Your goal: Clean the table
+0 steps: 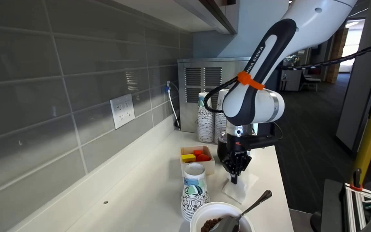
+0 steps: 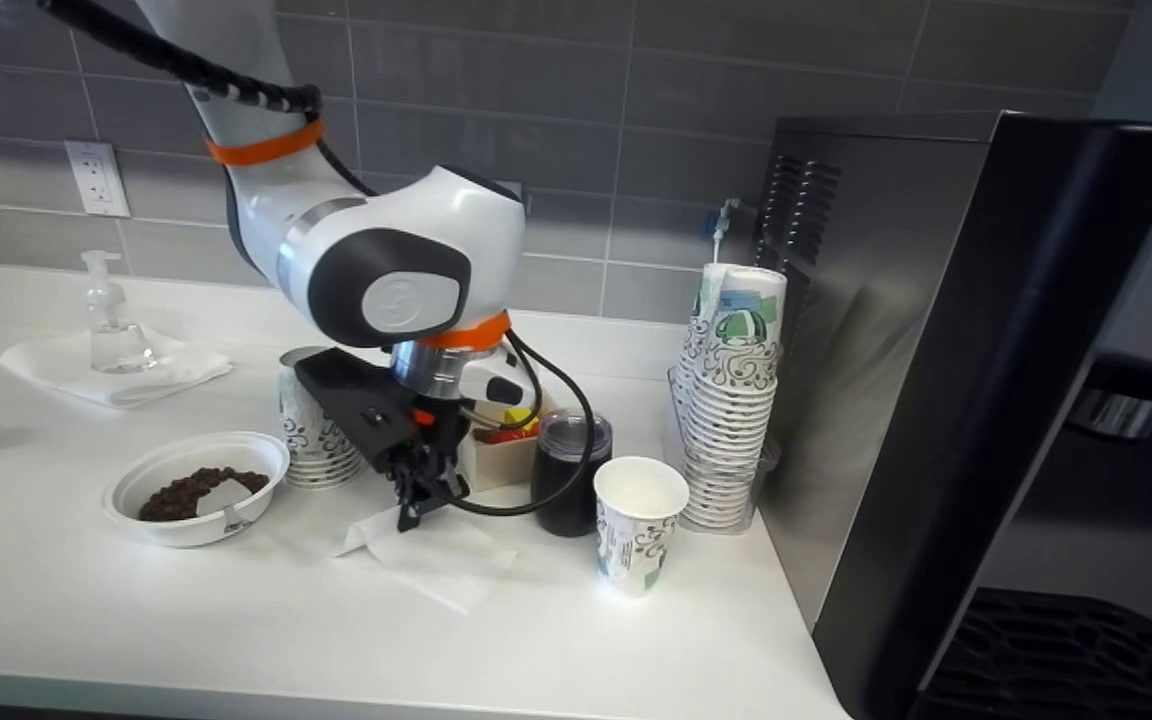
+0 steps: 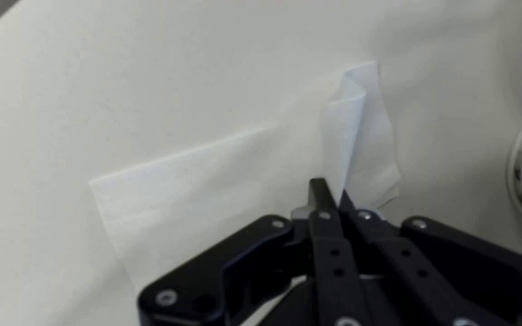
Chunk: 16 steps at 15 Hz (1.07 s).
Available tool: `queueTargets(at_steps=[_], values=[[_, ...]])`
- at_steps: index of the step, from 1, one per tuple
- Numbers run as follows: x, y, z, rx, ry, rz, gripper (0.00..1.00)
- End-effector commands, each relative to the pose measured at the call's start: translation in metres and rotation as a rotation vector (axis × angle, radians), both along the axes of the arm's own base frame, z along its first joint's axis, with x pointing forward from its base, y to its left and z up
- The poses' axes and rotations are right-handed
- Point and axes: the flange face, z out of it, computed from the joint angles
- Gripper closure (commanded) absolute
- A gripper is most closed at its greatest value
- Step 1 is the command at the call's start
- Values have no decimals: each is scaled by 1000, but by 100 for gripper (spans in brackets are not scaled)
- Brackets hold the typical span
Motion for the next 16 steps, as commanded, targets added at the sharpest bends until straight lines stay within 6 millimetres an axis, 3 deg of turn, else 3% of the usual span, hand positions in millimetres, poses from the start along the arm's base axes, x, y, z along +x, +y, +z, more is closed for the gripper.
queueTargets(at_steps=[1, 3, 6, 8, 11, 16], values=[[23, 6, 11, 40, -90, -37, 100], [27, 26, 13, 33, -111, -4, 100], [16, 66, 8, 6, -77, 120, 100], [9, 82, 5, -25, -41, 170, 100], [5, 82, 2, -120, -21, 155, 100], [19, 57, 3, -220, -40, 68, 100]])
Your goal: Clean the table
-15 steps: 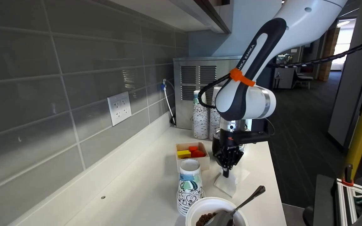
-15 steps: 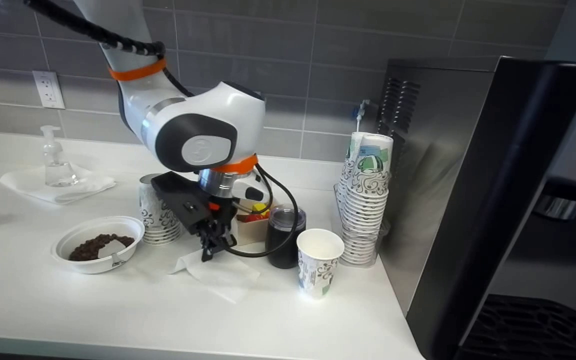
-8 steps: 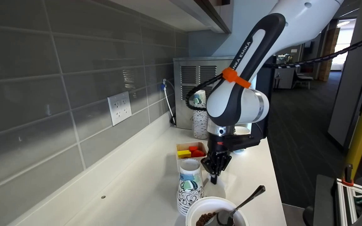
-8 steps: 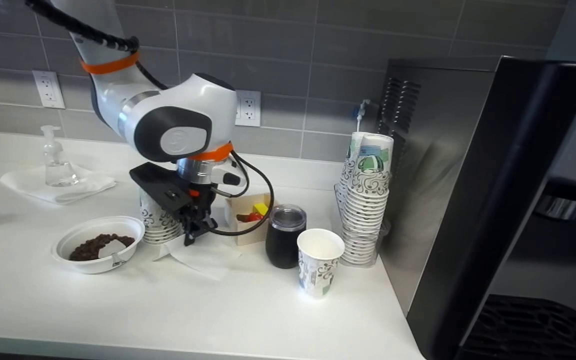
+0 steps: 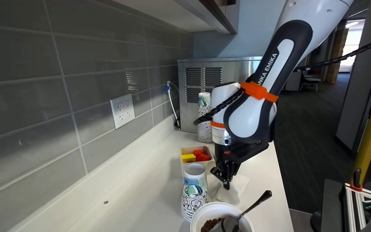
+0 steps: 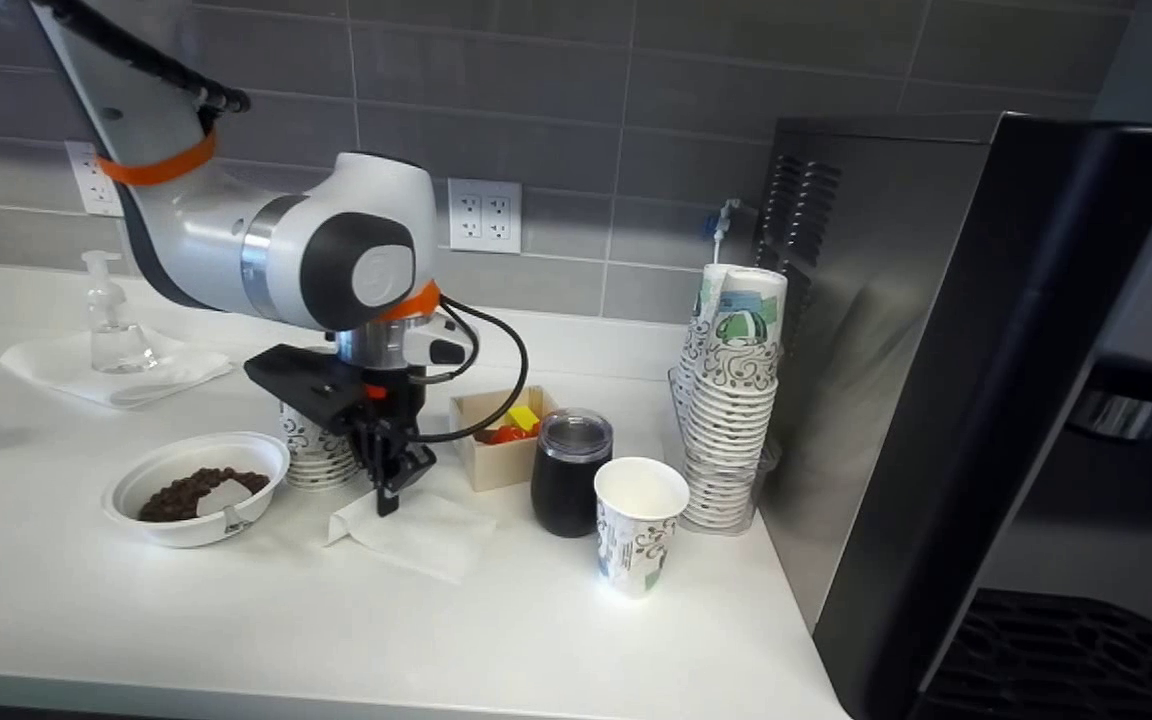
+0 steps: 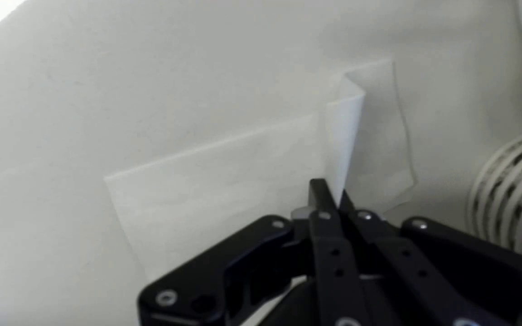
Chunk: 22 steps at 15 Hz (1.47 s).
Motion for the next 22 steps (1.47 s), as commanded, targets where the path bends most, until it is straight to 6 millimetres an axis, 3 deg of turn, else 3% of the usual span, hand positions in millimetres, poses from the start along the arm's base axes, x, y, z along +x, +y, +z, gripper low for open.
queueTargets(at_steps=[1, 5, 13, 15, 19, 22], values=[[13, -15, 1, -39, -39, -56, 100], [31, -15, -5, 7, -101, -71, 100], [50, 27, -10, 156, -195, -36, 100], [48, 20, -14, 133, -163, -55, 100], [37, -20, -24, 34, -89, -131, 100], [33, -37, -25, -6, -30, -155, 100]])
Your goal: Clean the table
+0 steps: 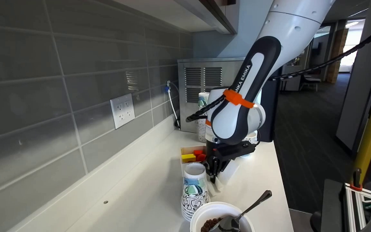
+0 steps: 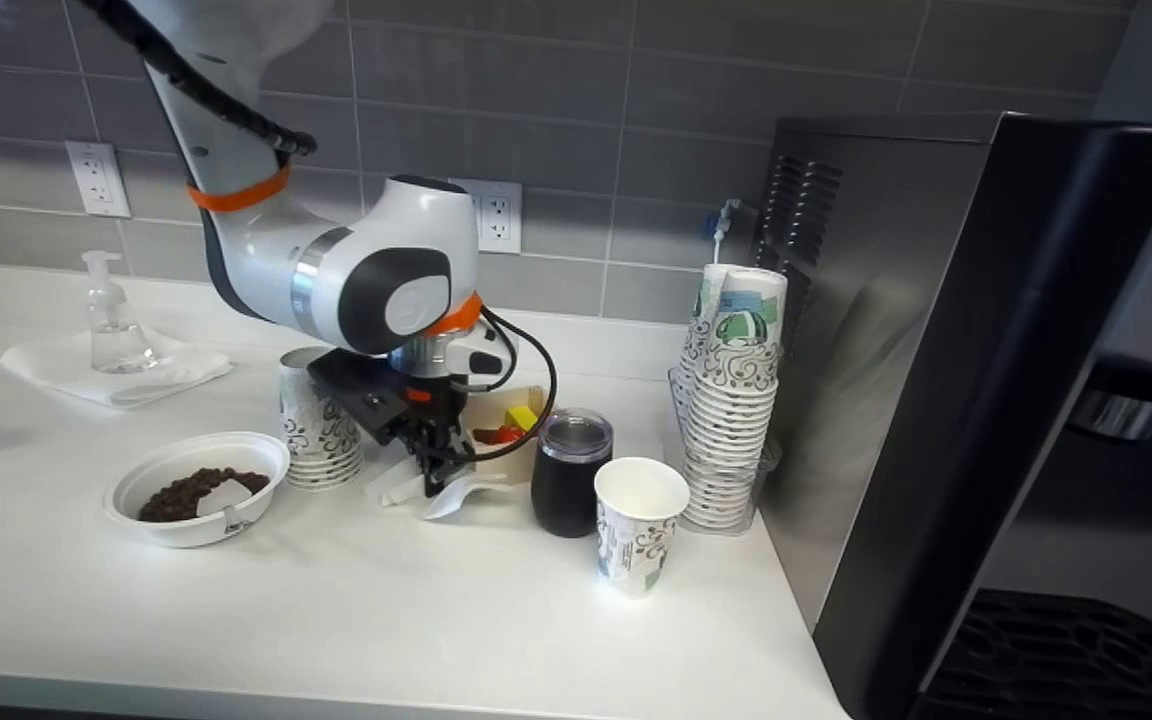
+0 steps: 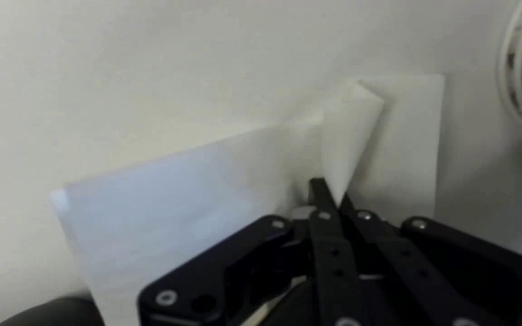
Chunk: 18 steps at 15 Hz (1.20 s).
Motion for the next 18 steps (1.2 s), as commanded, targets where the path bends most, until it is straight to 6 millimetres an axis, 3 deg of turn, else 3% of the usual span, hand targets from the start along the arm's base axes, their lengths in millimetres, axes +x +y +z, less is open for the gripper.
queueTargets(at_steps=[1, 11, 18], values=[[-13, -17, -9, -35, 96, -30, 100], [-41, -32, -4, 78, 209, 151, 100], [-65, -11, -4, 122, 188, 196, 100]])
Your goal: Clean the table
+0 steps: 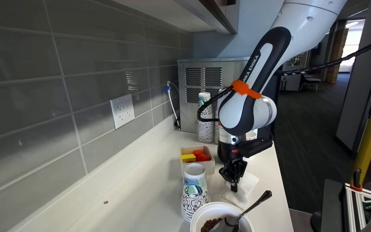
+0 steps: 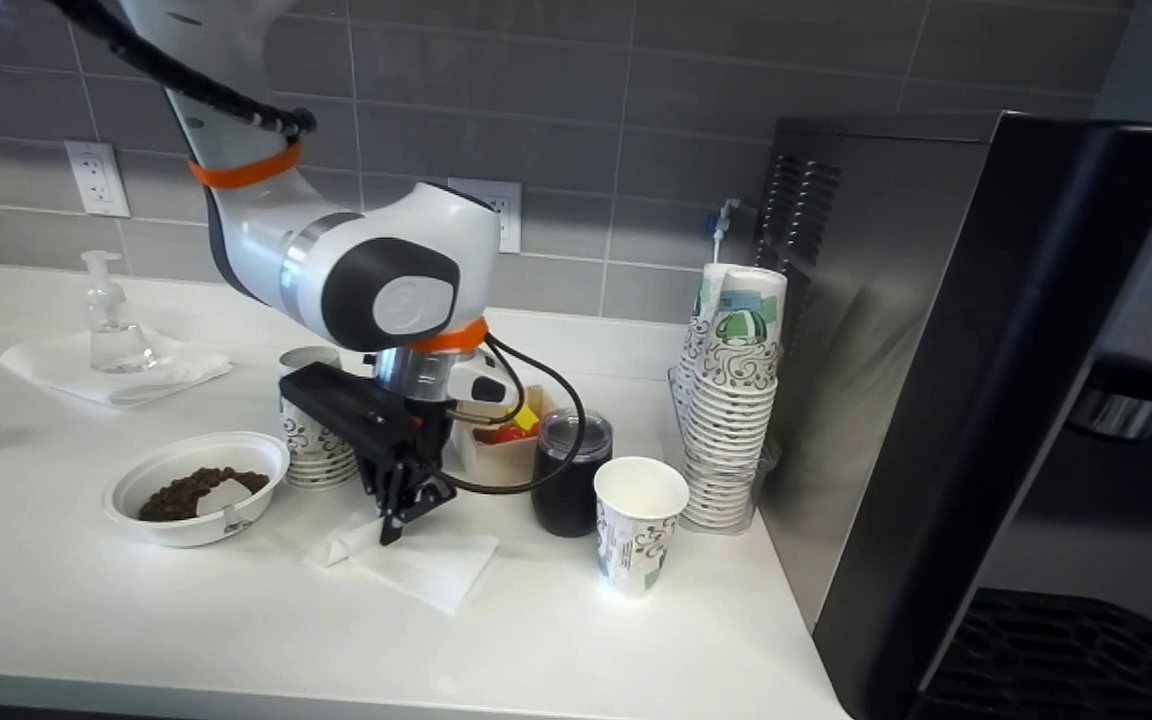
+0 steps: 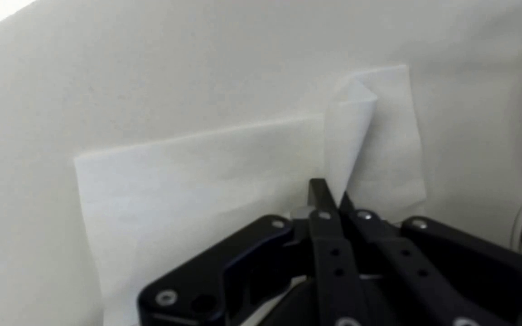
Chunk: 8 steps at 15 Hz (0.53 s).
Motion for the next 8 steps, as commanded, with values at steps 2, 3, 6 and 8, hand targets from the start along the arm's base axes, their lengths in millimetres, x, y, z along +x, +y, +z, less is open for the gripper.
queueTargets(at_steps=[2, 3, 6, 8], values=[[-22, 11, 0, 39, -14, -26, 85], [-22, 11, 1, 41, -19, -48, 76], [-25, 12, 0, 38, -25, -79, 43], [-27, 13, 0, 35, -24, -73, 28]])
